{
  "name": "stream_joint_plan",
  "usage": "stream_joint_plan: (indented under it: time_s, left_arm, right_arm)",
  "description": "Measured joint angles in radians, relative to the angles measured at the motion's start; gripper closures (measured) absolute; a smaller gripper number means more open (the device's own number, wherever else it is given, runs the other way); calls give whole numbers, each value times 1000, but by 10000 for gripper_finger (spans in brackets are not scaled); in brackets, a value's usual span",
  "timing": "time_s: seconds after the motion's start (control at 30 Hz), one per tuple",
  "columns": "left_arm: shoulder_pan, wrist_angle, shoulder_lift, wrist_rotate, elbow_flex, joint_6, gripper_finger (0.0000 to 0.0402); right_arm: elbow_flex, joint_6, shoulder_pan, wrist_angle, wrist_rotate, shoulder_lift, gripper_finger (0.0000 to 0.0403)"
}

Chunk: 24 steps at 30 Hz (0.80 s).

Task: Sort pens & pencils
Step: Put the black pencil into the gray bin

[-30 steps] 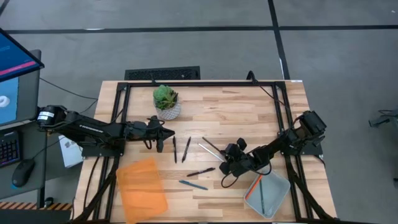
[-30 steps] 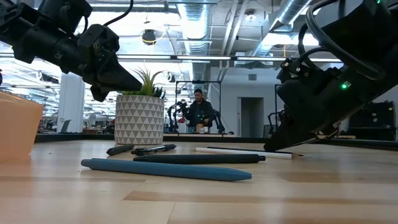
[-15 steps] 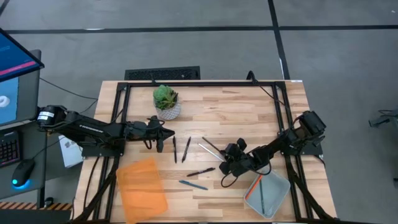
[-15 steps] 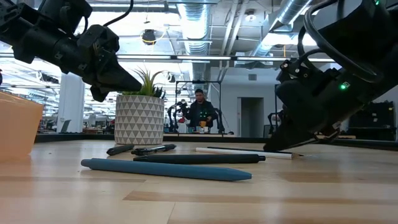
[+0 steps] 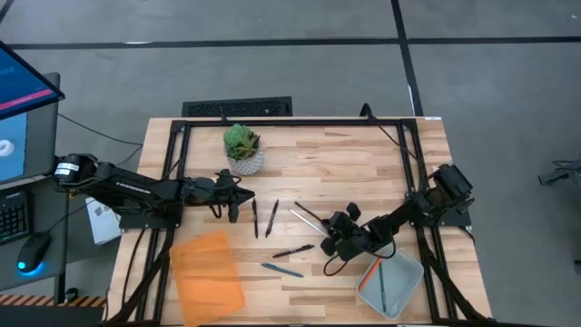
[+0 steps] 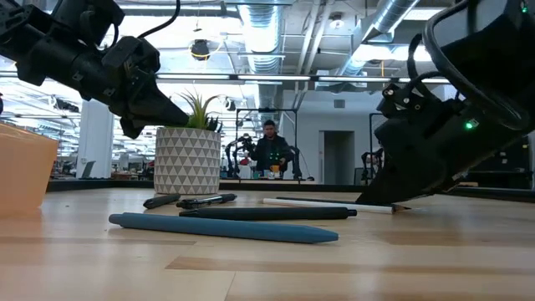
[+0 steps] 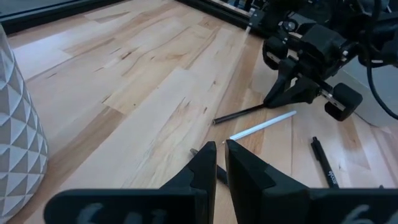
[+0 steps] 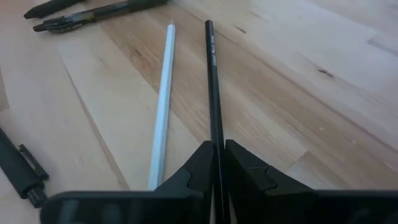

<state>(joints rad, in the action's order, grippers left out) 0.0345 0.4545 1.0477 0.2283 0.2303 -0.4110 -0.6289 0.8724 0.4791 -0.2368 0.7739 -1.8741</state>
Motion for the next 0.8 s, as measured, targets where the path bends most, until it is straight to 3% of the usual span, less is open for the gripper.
stream_joint_plan:
  time_s: [0.23,0.8]
  left_arm:
    - [1,-3,0,0,0,-2,376]
    - [2,-2,0,13,0,-19,376]
  right_arm:
    - [-1,37,21,-93,81,-75,336]
    - [0,43,27,-86,84,-75,351]
